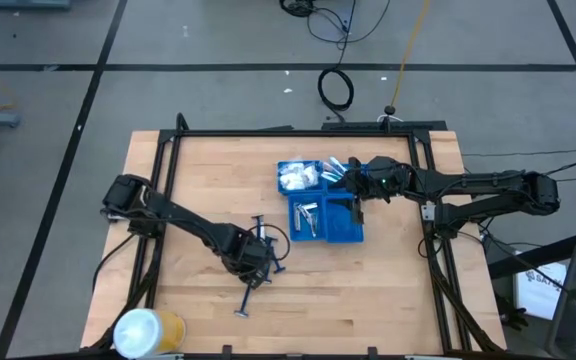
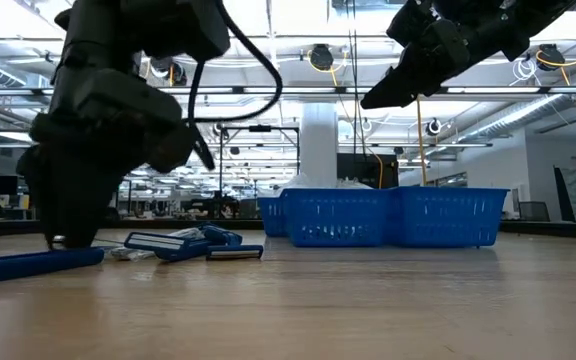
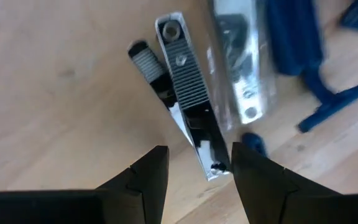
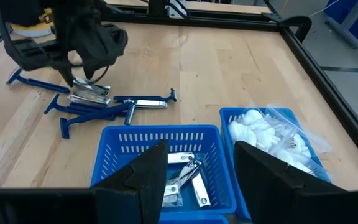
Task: Pick & Place Travel size toiletries
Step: Put the silver nail cutter into the bottom left blue basket
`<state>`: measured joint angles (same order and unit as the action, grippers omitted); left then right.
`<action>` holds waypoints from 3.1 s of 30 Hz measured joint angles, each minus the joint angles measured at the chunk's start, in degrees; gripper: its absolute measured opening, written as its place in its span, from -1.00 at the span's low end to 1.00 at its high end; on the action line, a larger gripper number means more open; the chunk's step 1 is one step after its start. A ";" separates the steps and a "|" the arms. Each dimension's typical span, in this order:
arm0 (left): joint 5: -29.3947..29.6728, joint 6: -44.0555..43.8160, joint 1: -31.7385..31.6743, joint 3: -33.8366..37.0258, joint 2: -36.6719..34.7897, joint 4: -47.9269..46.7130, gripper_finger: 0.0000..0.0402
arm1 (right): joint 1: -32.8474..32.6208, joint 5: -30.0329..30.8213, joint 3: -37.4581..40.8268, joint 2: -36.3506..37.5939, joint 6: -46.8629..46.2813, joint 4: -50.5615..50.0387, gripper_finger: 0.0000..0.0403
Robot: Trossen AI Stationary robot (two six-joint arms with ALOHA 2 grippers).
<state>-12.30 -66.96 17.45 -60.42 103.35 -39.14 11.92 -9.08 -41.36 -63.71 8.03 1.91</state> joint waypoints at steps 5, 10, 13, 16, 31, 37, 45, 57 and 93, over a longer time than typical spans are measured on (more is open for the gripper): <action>-2.69 2.71 -0.41 -0.39 2.21 -3.39 -0.14 | -0.02 0.00 0.00 0.01 0.09 -0.01 -0.15; -0.51 6.86 -1.67 -0.24 2.77 -8.30 -0.14 | -0.02 0.00 0.00 0.01 0.42 0.02 -0.15; 3.16 9.89 -2.02 -0.17 2.82 -8.06 -0.14 | -0.02 0.00 0.00 0.01 0.57 0.00 -0.15; 5.33 11.59 -2.32 -0.17 2.82 -7.58 -0.14 | -0.02 0.00 0.00 0.00 0.60 0.00 -0.15; 14.73 27.89 -1.03 -0.02 2.94 1.56 -0.14 | -0.02 0.00 0.02 -0.01 0.59 0.00 -0.15; 13.41 28.06 -1.80 -0.07 3.03 2.32 -0.14 | -0.02 -0.02 0.00 0.01 0.57 -0.02 -0.15; 10.85 27.67 -1.86 -0.07 2.98 0.90 -0.14 | -0.03 -0.02 0.00 0.01 0.57 -0.05 -0.15; 12.63 22.97 -1.73 1.91 2.49 1.04 -0.79 | -0.04 -0.02 0.00 -0.01 0.57 -0.07 -0.15; 34.81 54.01 -5.82 -2.84 -10.25 28.48 -1.00 | -0.04 -0.02 0.00 -0.01 -0.26 0.02 -0.15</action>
<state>22.52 -12.95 11.63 -63.26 93.10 -10.66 11.88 -9.10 -41.36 -63.72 7.77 1.93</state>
